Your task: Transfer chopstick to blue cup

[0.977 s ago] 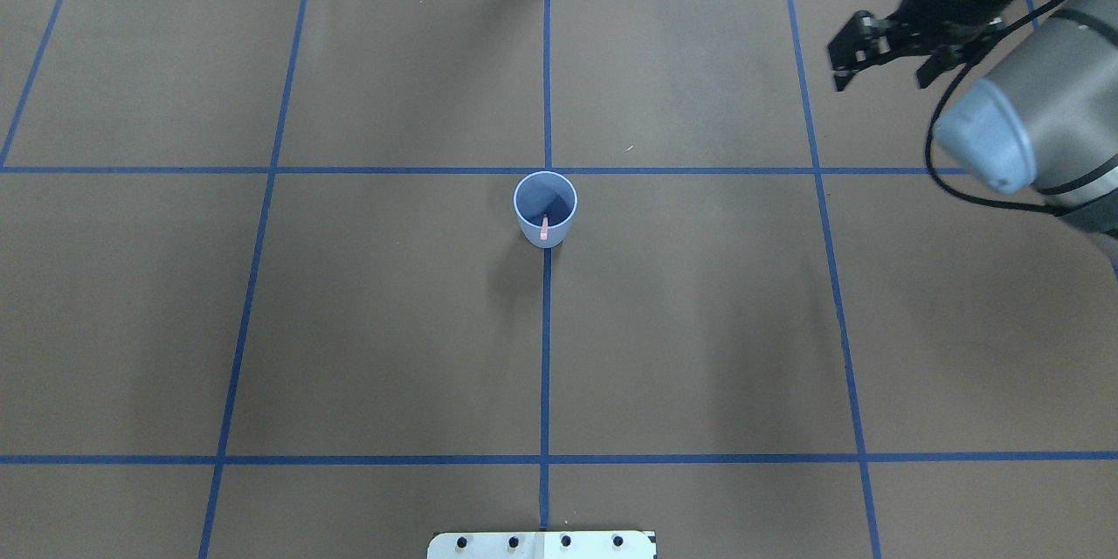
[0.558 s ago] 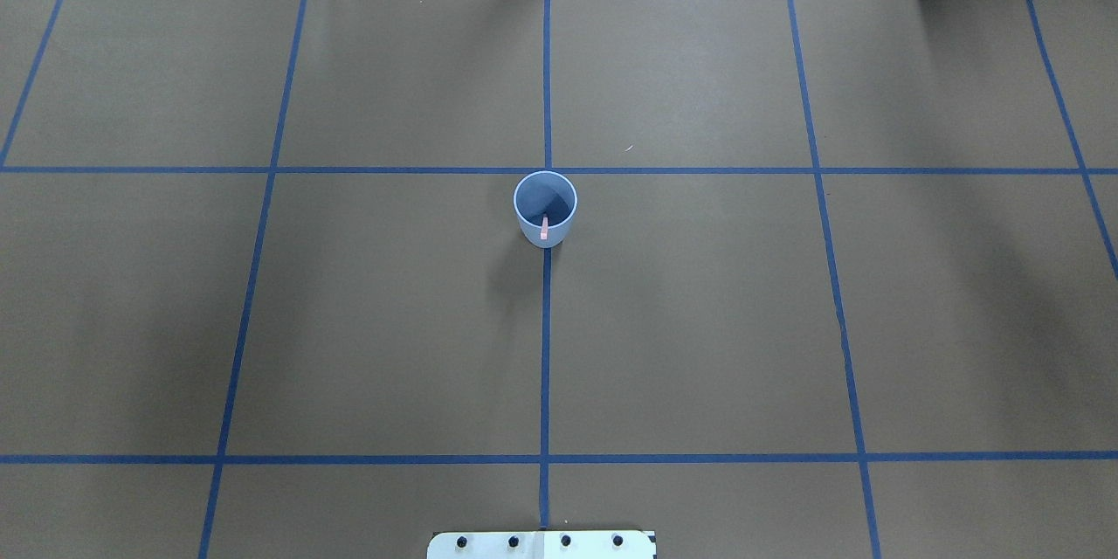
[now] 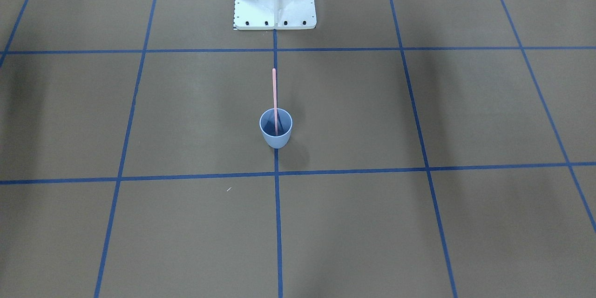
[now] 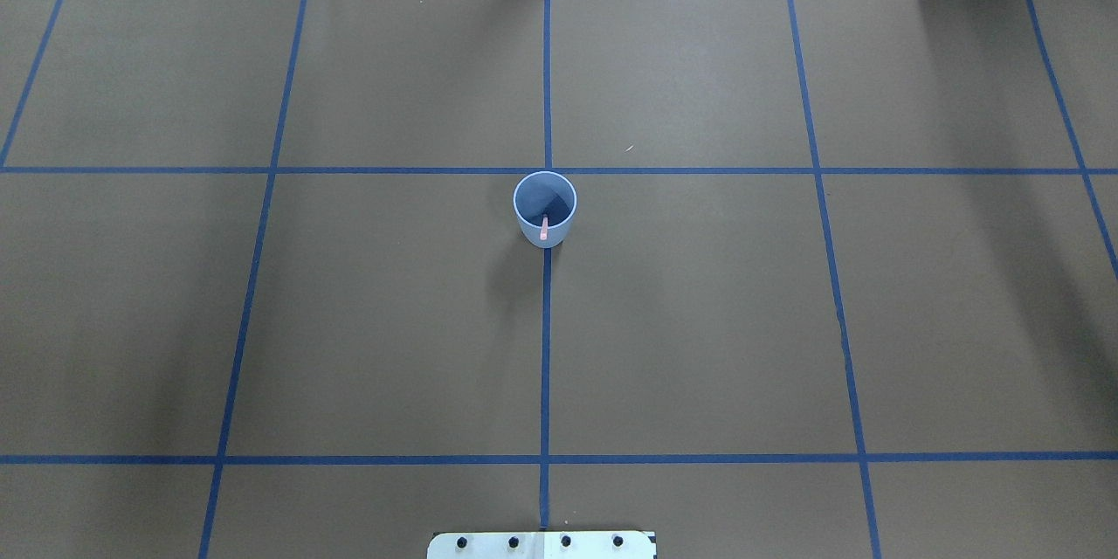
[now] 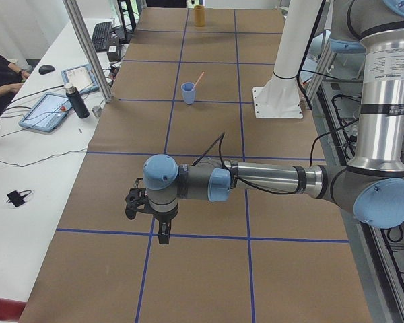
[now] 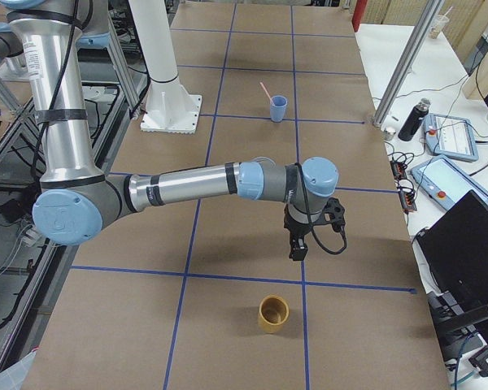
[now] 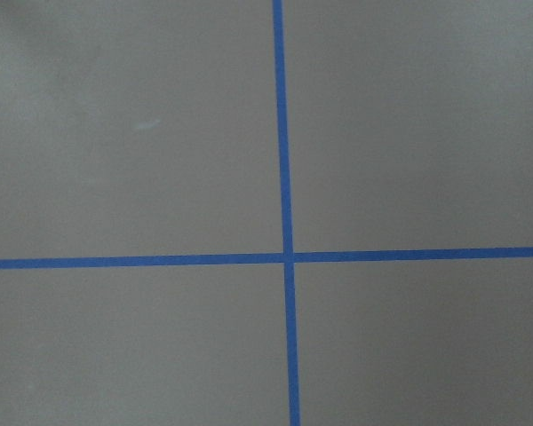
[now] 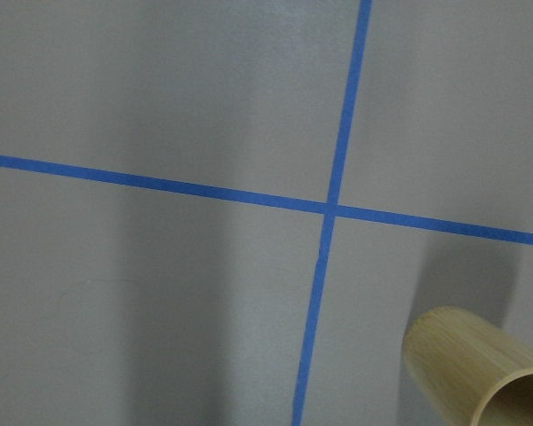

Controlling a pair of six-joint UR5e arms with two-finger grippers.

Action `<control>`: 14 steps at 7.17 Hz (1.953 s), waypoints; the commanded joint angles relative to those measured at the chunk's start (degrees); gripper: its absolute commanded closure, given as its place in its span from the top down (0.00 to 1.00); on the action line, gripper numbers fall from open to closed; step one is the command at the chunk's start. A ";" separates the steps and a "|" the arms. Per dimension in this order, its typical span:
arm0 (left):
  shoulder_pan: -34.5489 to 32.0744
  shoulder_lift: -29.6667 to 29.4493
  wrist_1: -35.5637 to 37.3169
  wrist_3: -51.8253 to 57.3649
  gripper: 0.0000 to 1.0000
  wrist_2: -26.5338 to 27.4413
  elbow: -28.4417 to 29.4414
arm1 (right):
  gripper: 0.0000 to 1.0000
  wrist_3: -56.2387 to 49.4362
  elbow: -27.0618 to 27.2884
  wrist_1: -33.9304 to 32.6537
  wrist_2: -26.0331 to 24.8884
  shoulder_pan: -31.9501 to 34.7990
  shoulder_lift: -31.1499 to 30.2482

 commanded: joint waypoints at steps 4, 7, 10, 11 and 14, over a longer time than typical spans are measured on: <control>-0.13 0.79 0.24 -0.24 0.99 0.11 0.88 | 1.00 0.42 -4.59 6.59 -0.06 4.35 -0.62; -0.13 0.61 0.25 -0.24 0.99 0.11 1.32 | 1.00 0.51 -4.24 6.59 -0.14 4.79 -0.62; -0.13 0.53 0.25 -0.24 0.99 0.11 1.49 | 1.00 0.95 -4.06 6.59 -0.14 4.97 -0.97; -0.13 0.53 0.25 -0.24 0.99 0.11 1.32 | 1.00 1.04 -3.80 6.59 -0.23 4.97 -0.97; -0.13 0.44 0.33 -0.24 0.99 0.11 1.41 | 1.00 1.13 -3.71 6.51 -0.14 4.97 -0.62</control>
